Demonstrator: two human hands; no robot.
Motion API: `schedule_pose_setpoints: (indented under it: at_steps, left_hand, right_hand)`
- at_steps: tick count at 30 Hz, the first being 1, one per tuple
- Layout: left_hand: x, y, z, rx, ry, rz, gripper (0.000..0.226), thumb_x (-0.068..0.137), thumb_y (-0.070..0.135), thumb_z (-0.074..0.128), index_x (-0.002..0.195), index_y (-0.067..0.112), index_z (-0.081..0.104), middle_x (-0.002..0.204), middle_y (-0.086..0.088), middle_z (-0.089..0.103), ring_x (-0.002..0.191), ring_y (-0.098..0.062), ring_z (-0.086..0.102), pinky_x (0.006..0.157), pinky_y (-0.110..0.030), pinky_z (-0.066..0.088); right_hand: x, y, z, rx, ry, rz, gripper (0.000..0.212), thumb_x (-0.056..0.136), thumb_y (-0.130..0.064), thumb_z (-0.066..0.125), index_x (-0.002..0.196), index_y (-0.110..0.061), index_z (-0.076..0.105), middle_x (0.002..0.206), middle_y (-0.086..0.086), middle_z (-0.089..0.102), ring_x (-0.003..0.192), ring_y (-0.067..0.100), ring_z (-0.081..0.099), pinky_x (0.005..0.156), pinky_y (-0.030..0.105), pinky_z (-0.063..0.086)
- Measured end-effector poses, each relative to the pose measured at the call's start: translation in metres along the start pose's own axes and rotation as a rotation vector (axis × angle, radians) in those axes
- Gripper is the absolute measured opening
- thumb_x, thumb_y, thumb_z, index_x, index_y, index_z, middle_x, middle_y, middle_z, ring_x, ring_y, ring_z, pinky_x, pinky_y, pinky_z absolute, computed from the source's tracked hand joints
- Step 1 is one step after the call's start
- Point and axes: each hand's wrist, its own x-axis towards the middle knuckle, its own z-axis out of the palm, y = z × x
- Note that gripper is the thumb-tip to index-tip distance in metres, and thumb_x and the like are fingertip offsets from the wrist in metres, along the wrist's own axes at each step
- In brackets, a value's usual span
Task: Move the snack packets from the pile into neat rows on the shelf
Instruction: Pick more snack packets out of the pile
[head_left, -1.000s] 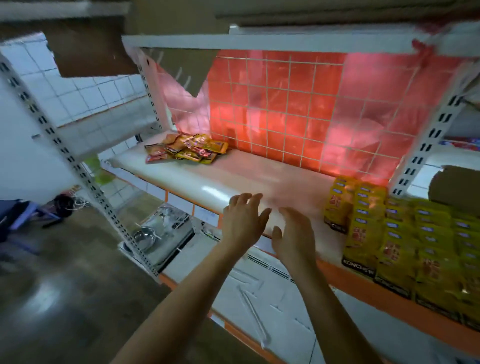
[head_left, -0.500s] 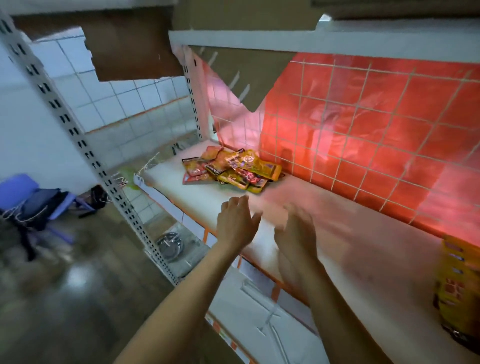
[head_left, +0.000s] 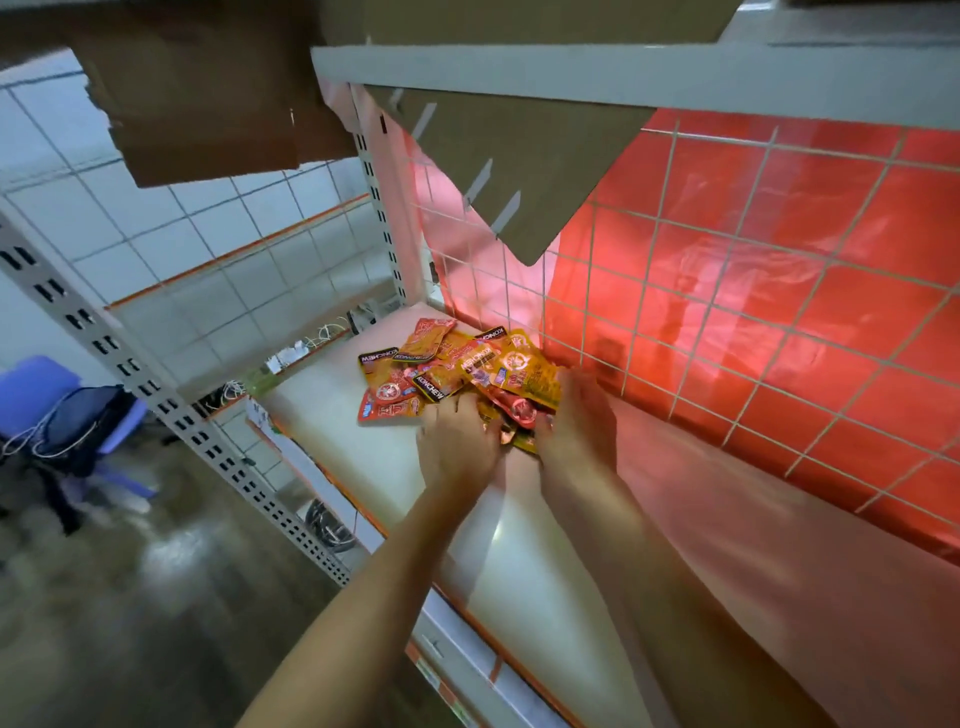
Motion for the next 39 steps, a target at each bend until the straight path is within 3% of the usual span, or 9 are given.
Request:
schedule_pose_setpoints:
  at_steps: [3,8,13,16,19,23,29,36,39]
  left_hand:
    - [0.008,0.0,0.006,0.072,0.018,-0.006,0.05,0.087,0.052,0.057,0.122,0.016,0.053,0.124,-0.005,0.055,0.114,-0.029,0.044,0.088,-0.039,0.036]
    - [0.018,0.004,0.007,0.039,-0.068,-0.097,0.06,0.081,0.045,0.07,0.126,0.011,0.049,0.128,-0.009,0.053,0.118,-0.03,0.045,0.095,-0.037,0.036]
    - [0.014,0.005,0.003,-0.273,-0.084,-0.07,0.037,0.077,0.019,0.069,0.11,0.008,0.058,0.108,-0.011,0.064,0.105,-0.032,0.057,0.082,-0.036,0.042]
    - [0.004,0.007,-0.002,-0.335,-0.043,-0.118,0.026,0.082,0.017,0.063,0.104,0.006,0.054,0.102,-0.012,0.063,0.098,-0.034,0.059,0.079,-0.036,0.043]
    - [-0.008,0.008,-0.011,-0.358,0.002,-0.176,0.029,0.087,0.015,0.061,0.11,0.005,0.047,0.101,-0.013,0.064,0.096,-0.035,0.06,0.082,-0.038,0.045]
    - [-0.022,0.007,-0.025,-0.467,0.084,-0.229,0.036,0.086,0.013,0.06,0.118,0.007,0.045,0.086,-0.004,0.057,0.085,-0.031,0.061,0.072,-0.035,0.044]
    - [-0.048,0.003,-0.044,-0.747,0.128,-0.13,0.037,0.085,0.021,0.068,0.118,0.013,0.052,0.088,0.007,0.062,0.079,-0.014,0.057,0.07,-0.025,0.037]
    - [-0.098,0.012,-0.052,-0.898,0.055,-0.018,0.025,0.084,0.018,0.07,0.102,0.021,0.053,0.078,0.018,0.06,0.072,-0.01,0.059,0.063,-0.025,0.035]
    - [-0.123,0.019,-0.046,-0.889,-0.049,0.067,0.021,0.083,0.017,0.071,0.092,0.024,0.054,0.072,0.018,0.059,0.067,0.004,0.055,0.053,-0.016,0.034]
  right_hand:
    - [0.016,0.002,0.006,-0.055,-0.072,-0.018,0.068,0.078,-0.021,0.064,0.14,-0.007,0.04,0.146,0.012,0.04,0.134,0.031,0.035,0.107,0.039,0.031]
    - [0.02,0.009,0.012,-0.115,-0.107,-0.018,0.063,0.069,-0.022,0.061,0.13,-0.007,0.052,0.124,0.014,0.056,0.113,0.037,0.05,0.095,0.042,0.04]
    - [0.006,0.01,0.006,-0.129,-0.137,-0.033,0.054,0.076,-0.02,0.06,0.13,-0.015,0.055,0.133,0.009,0.051,0.124,0.032,0.043,0.101,0.037,0.037]
    - [-0.01,0.012,-0.001,-0.06,-0.149,-0.015,0.049,0.082,-0.018,0.054,0.131,-0.024,0.054,0.139,0.004,0.05,0.126,0.029,0.043,0.102,0.034,0.038]
    - [-0.026,0.012,-0.01,-0.017,-0.11,0.027,0.032,0.09,-0.021,0.049,0.12,-0.024,0.06,0.121,0.007,0.064,0.109,0.032,0.056,0.087,0.037,0.047]
    - [-0.049,0.007,-0.022,0.227,-0.016,0.192,0.025,0.09,-0.021,0.052,0.113,-0.022,0.063,0.106,0.011,0.069,0.095,0.036,0.061,0.077,0.037,0.048]
    - [-0.088,-0.004,-0.042,0.394,0.167,0.321,0.032,0.07,-0.036,0.043,0.086,-0.012,0.058,0.081,0.014,0.065,0.08,0.037,0.058,0.068,0.04,0.046]
    - [-0.15,0.002,-0.067,0.438,0.235,0.401,0.012,0.086,-0.023,0.056,0.085,-0.011,0.056,0.08,0.006,0.061,0.08,0.031,0.057,0.062,0.03,0.03]
    - [-0.18,0.009,-0.078,0.472,0.274,0.46,0.018,0.084,-0.027,0.054,0.094,-0.012,0.059,0.089,0.005,0.065,0.086,0.028,0.06,0.066,0.03,0.036]
